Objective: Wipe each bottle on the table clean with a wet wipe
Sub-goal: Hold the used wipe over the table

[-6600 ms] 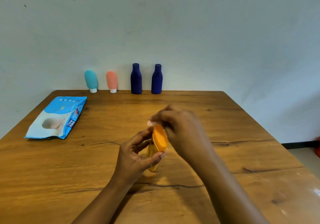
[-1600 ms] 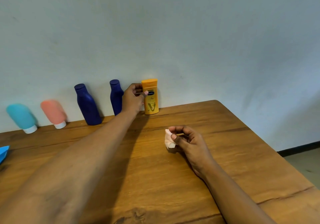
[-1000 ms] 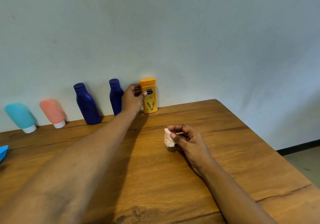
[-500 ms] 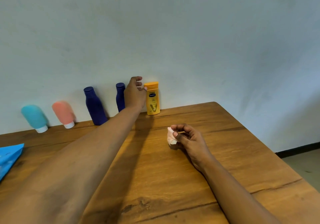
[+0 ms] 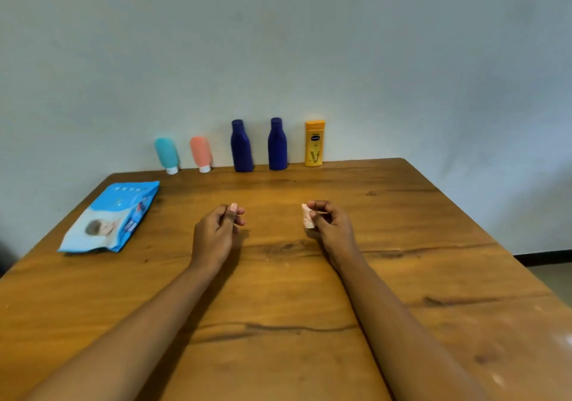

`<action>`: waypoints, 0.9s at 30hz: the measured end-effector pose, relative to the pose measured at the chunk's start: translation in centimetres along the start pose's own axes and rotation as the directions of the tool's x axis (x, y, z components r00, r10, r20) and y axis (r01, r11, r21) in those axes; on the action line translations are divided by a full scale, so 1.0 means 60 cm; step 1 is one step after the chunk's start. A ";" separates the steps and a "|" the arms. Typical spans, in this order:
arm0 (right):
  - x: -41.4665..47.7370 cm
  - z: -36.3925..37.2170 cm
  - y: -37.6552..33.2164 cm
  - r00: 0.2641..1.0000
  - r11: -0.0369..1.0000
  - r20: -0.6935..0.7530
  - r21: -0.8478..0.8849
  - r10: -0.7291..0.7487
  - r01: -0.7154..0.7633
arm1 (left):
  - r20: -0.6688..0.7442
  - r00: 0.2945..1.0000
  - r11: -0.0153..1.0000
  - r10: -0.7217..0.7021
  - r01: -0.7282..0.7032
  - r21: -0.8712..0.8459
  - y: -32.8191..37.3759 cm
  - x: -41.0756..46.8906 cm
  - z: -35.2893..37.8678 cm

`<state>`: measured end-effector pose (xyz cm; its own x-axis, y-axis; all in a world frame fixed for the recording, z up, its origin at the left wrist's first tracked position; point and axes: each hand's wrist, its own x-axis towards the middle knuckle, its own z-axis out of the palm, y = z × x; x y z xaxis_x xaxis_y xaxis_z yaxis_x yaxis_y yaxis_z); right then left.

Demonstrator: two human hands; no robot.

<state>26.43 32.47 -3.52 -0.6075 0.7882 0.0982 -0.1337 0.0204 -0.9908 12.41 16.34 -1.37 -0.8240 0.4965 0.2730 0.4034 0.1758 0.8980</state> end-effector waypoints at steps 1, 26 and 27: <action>-0.021 0.023 0.004 1.000 0.999 0.011 -0.024 -0.024 0.025 | -0.022 1.000 1.000 -0.004 0.004 0.000 -0.010 -0.021 -0.017; -0.008 0.154 0.013 0.986 0.956 0.156 -0.293 0.064 -0.015 | 0.131 0.983 0.989 -0.130 0.119 0.091 -0.067 0.062 -0.036; -0.007 0.153 0.007 0.984 0.955 0.138 -0.289 0.114 -0.070 | 0.158 0.970 0.981 -0.183 0.168 0.101 -0.060 0.061 -0.041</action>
<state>19.44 26.48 -3.13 -0.7211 0.6928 -0.0032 0.1410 0.1423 -0.9797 6.99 15.43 -2.74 -0.8104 0.5840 0.0463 0.2973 0.3419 0.8915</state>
